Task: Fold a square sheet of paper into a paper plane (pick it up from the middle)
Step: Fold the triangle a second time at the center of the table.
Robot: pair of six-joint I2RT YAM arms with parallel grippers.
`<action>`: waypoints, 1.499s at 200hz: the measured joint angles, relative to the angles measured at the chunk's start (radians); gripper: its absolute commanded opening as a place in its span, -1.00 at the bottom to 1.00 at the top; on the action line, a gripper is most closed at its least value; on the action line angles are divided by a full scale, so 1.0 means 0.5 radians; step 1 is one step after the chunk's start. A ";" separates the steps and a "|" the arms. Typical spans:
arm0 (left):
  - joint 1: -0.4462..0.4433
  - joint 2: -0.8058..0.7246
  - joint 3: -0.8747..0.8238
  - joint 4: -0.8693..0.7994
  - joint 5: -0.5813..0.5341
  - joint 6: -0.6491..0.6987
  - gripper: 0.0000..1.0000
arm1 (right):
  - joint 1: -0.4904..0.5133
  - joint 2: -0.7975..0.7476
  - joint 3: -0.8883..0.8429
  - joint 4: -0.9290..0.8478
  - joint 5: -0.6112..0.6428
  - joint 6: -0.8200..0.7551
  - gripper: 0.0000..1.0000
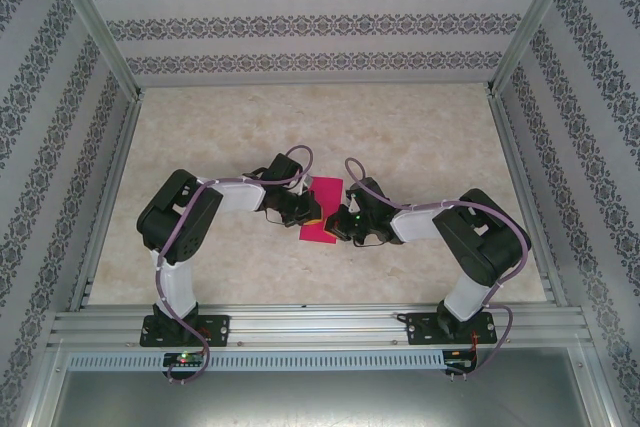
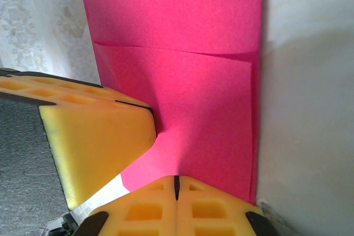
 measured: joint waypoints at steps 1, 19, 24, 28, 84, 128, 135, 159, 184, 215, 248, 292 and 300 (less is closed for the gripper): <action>0.000 0.000 0.000 0.001 0.000 0.000 -0.81 | 0.000 0.000 0.000 0.000 0.001 0.000 -1.00; 0.010 0.003 -0.011 0.027 0.018 0.001 -0.80 | 0.002 0.000 0.002 -0.007 0.005 -0.002 -1.00; 0.014 0.006 -0.011 0.033 0.030 0.001 -0.79 | 0.002 0.000 0.002 -0.008 0.005 -0.002 -1.00; 0.020 0.011 -0.012 0.036 0.043 0.001 -0.79 | 0.002 0.000 0.002 -0.010 0.005 -0.004 -1.00; 0.126 0.031 -0.027 0.068 0.153 0.003 -0.79 | 0.003 -0.001 0.033 -0.083 0.020 -0.042 -1.00; 0.213 0.057 -0.029 0.093 0.247 0.009 -0.78 | 0.003 -0.002 0.040 -0.100 0.024 -0.054 -1.00; 0.221 0.063 -0.029 0.096 0.264 0.009 -0.78 | 0.003 -0.002 0.040 -0.102 0.024 -0.054 -1.00; 0.265 0.069 -0.028 0.097 0.304 0.017 -0.77 | 0.003 -0.006 0.041 -0.111 0.025 -0.059 -1.00; 0.339 0.069 -0.010 0.071 0.288 0.037 -0.76 | 0.003 -0.006 0.042 -0.113 0.024 -0.062 -1.00; 0.410 0.069 0.056 -0.013 0.190 0.062 -0.74 | 0.003 -0.006 0.048 -0.121 0.024 -0.063 -1.00; 0.424 0.037 0.085 -0.079 0.114 0.063 -0.74 | 0.013 -0.008 0.059 -0.143 0.038 -0.067 -1.00; 0.300 -0.109 0.085 -0.096 0.079 0.051 -0.78 | 0.016 -0.008 0.067 -0.159 0.042 -0.067 -1.00; 0.248 -0.115 0.085 -0.095 0.076 0.046 -0.78 | 0.016 -0.008 0.067 -0.159 0.042 -0.067 -1.00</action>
